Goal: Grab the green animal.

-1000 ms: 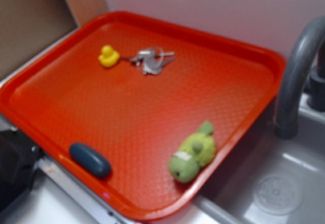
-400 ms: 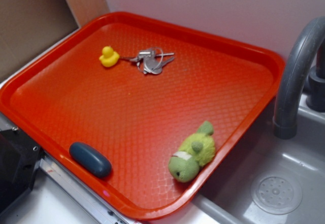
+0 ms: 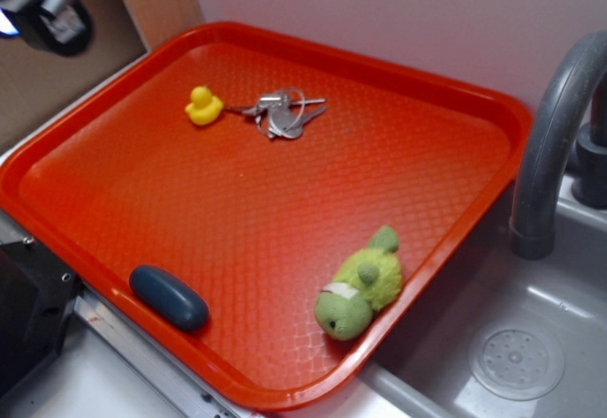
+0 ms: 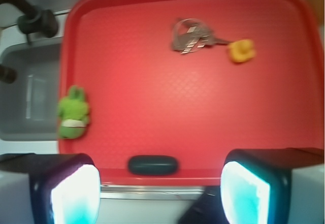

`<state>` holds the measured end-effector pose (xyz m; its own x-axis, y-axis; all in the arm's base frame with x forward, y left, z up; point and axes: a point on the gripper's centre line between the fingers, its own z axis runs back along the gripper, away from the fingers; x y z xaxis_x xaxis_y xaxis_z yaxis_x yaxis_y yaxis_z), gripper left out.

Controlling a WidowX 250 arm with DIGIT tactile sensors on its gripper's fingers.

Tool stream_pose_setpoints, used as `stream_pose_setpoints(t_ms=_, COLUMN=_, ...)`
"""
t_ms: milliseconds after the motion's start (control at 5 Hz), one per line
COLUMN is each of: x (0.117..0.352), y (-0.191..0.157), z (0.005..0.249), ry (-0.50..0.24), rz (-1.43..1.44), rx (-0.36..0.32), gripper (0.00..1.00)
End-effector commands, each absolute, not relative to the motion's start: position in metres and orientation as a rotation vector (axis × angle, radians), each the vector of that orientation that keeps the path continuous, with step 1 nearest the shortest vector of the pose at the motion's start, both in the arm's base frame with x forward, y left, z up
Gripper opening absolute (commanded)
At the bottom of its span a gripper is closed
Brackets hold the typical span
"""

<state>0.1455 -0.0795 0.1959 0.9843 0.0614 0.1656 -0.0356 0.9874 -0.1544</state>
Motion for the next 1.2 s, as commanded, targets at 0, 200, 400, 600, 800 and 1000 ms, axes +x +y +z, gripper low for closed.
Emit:
stream_pose_setpoints(t_ms=0, x=0.175, y=-0.157, z=0.134, ry=-0.124, rz=-0.063, rx=-0.238, gripper=1.0)
stream_pose_setpoints(t_ms=200, x=0.183, y=-0.181, z=0.1, ry=-0.069, rz=-0.094, rx=-0.255, gripper=1.0)
stream_pose_setpoints(t_ms=400, x=0.186, y=-0.198, z=0.074, ry=-0.006, rz=-0.15, rx=-0.249, gripper=1.0)
stream_pose_setpoints(t_ms=600, x=0.184, y=-0.214, z=0.057, ry=0.01, rz=-0.205, rx=-0.186, gripper=1.0)
stream_pose_setpoints(t_ms=800, x=0.182, y=-0.229, z=0.041, ry=0.081, rz=-0.267, rx=-0.25, gripper=1.0)
stream_pose_setpoints(t_ms=1000, x=0.18, y=-0.239, z=0.036, ry=0.11, rz=-0.317, rx=-0.305, gripper=1.0)
